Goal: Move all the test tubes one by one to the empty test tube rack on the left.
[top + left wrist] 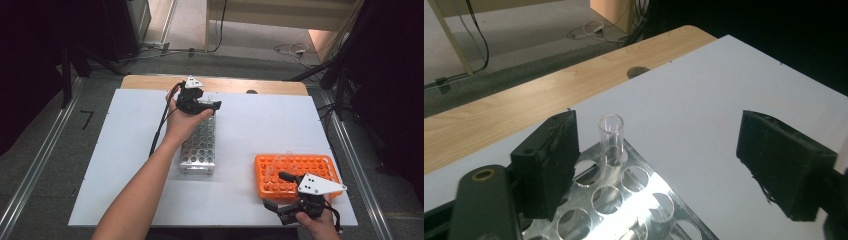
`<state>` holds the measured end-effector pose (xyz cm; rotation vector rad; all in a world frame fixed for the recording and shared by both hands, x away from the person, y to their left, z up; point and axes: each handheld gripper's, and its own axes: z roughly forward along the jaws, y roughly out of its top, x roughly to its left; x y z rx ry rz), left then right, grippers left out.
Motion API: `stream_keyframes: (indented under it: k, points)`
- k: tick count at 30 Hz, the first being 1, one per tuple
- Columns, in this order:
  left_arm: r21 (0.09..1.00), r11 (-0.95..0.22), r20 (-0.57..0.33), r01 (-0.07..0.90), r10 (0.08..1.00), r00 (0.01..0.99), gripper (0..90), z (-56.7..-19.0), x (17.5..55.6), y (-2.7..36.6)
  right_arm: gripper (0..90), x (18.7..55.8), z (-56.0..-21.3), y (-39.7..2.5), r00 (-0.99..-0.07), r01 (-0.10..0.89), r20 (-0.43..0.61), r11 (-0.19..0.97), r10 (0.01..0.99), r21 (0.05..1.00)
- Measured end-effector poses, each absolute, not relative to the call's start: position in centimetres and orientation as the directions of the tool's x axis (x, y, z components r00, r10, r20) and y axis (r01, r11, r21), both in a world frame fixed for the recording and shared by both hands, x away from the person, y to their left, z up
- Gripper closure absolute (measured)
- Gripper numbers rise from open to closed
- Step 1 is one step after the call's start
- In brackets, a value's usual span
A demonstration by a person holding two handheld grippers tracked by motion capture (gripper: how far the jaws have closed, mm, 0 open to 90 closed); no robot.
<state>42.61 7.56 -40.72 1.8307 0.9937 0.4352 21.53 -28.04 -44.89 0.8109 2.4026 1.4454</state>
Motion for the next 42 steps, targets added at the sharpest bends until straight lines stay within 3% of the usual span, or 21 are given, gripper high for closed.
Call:
stream_keyframes:
  k: [11,22,42]
  points:
    - [0.892,-0.169,-0.149,0.419,0.765,0.626,0.0,-39.8,38.1,9.0,0.0,21.8,-44.7,-28.0,-0.820,0.337,0.081,0.365,0.566,0.868]
    - [0.917,-0.133,-0.159,0.376,0.741,0.652,0.0,-39.9,33.3,10.4,0.0,22.1,-44.4,-28.8,-0.799,0.342,0.077,0.345,0.597,0.874]
    - [0.919,-0.097,-0.194,0.382,0.732,0.653,0.0,-42.3,27.2,12.5,0.0,23.1,-43.5,-32.3,-0.714,0.353,0.067,0.275,0.697,0.894]
